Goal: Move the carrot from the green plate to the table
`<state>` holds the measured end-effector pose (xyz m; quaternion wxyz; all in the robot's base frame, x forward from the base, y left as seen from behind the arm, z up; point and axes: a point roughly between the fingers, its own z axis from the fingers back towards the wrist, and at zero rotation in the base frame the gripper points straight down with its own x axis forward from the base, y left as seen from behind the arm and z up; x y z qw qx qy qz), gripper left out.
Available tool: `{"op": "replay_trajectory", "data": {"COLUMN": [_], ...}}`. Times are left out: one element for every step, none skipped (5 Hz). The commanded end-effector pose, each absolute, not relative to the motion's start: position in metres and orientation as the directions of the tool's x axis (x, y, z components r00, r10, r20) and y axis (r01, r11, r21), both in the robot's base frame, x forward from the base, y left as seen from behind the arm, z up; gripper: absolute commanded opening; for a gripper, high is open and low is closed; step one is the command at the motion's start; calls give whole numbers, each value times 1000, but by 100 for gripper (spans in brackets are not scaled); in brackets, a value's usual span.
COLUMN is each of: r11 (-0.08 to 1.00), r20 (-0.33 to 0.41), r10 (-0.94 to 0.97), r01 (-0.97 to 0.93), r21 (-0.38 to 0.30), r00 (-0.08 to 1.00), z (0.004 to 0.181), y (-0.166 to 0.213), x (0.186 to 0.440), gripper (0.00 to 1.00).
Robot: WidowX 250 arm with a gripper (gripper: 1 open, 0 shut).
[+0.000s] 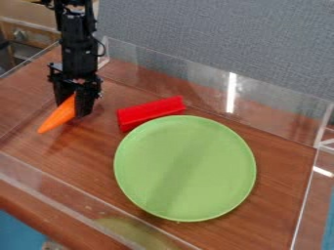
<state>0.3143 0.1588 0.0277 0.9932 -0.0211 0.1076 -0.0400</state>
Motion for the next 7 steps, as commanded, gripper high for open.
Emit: {"op": "replay_trajectory", "data": {"r11": [996,990,982,986,989,991,992], "r20": [-147,-143,-138,-133,-129,-124,-121], "r10": [-88,-137,-184,-158,-133,-114,-91], "r01": [85,132,178,150,123,103,80], "r21": [-31,-44,-56,-68,-79,-86,-93], "r00": [985,980,973,978,983,986,988], "z": [44,42,41,38,34,31,42], "y": [167,169,170,183,194,199,192], "x": [323,326,328,326,323,321,331], "gripper": [0,0,0,0,0,0,0]}}
